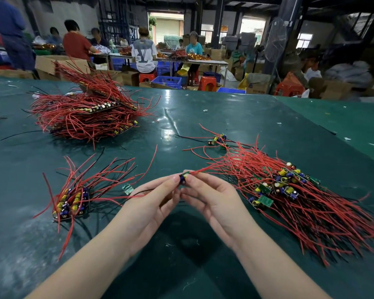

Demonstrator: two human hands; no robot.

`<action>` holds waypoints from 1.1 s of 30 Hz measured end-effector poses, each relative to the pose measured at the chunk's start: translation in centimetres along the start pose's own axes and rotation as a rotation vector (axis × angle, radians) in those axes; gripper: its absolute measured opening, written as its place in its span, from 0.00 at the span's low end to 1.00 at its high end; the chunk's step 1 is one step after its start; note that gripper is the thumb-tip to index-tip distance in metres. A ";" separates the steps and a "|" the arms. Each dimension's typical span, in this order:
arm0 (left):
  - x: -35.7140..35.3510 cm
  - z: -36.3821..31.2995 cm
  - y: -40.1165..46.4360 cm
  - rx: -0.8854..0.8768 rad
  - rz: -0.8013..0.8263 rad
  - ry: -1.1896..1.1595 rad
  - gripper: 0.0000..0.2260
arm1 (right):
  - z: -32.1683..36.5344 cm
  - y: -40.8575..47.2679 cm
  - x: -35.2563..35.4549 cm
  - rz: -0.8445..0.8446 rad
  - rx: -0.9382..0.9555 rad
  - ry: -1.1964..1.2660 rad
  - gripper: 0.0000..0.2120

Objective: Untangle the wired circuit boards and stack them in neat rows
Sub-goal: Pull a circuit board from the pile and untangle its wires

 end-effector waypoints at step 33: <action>0.2 -1.9 -0.6 -0.359 -0.072 0.262 0.07 | 0.3 -0.6 0.0 -0.162 -0.161 0.284 0.06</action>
Point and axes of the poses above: each hand's wrist, its own y-axis towards the middle knuckle, its own x-axis out of the back of the hand, z = x × y, the point moved 4 cm from there along y, towards the middle knuckle, and after that the axes turned 3 degrees about z, right-handed, at the moved point
